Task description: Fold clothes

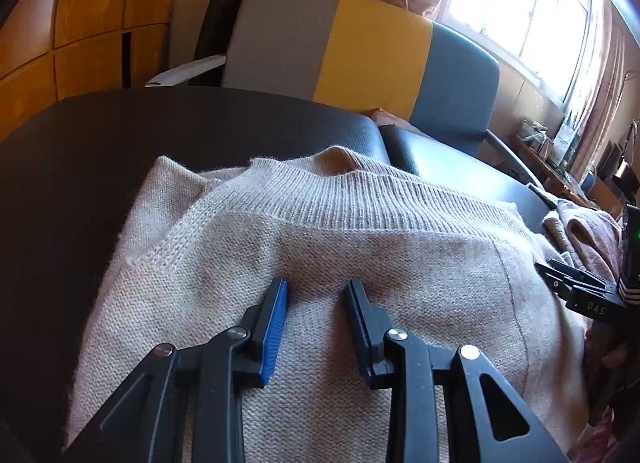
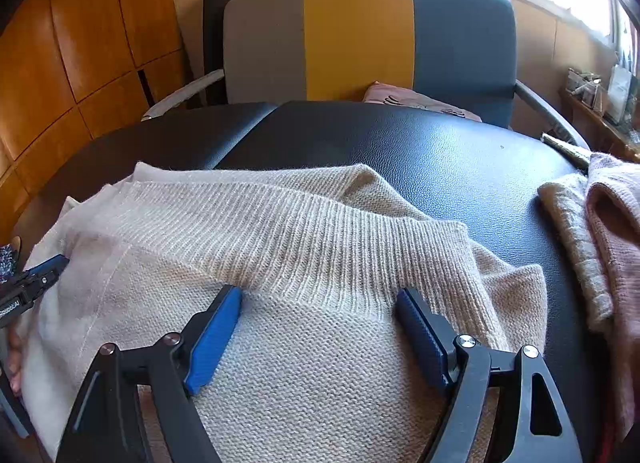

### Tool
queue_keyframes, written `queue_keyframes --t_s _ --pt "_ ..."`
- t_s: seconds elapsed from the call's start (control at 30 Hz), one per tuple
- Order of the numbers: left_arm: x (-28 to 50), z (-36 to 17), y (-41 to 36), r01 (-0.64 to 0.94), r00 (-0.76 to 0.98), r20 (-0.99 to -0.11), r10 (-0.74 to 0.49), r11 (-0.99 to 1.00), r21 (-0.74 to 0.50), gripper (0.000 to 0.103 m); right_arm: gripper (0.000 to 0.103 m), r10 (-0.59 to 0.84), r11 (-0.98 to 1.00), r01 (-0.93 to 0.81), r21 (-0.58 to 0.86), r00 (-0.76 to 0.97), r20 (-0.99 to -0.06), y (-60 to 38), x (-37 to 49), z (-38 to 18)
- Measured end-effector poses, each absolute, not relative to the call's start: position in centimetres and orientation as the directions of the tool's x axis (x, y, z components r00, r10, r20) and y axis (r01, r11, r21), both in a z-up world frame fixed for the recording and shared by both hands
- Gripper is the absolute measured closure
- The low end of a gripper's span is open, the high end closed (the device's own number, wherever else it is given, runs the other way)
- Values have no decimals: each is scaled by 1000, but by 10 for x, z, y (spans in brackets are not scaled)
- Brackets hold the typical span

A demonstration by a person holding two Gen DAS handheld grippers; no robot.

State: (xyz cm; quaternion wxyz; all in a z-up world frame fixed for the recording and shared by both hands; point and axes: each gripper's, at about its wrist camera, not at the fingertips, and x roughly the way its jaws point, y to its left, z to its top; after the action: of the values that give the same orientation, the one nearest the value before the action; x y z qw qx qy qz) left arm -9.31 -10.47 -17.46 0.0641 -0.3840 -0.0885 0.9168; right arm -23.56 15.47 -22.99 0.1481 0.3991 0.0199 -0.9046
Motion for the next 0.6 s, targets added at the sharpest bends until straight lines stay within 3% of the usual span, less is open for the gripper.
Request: queue_keyframes --t_s 0.1,0.27,0.4,0.6 --pt "-88 -172 -105 -44 -691 -699 182 -977 -211 71 23 -259 -954 288 89 -637 -726 156 -230 -229" --pt "-73 -156 -138 3 -669 -696 260 -936 -352 71 22 -277 -950 294 106 -634 -722 160 -223 -229" --pt "-48 -148 -193 104 -684 -695 221 -914 -392 61 22 -284 -948 299 111 -629 -723 162 -225 -229" --pt "-52 -150 -233 70 -627 -714 311 -890 -450 51 21 -291 -946 301 120 -626 -724 163 -229 -227"
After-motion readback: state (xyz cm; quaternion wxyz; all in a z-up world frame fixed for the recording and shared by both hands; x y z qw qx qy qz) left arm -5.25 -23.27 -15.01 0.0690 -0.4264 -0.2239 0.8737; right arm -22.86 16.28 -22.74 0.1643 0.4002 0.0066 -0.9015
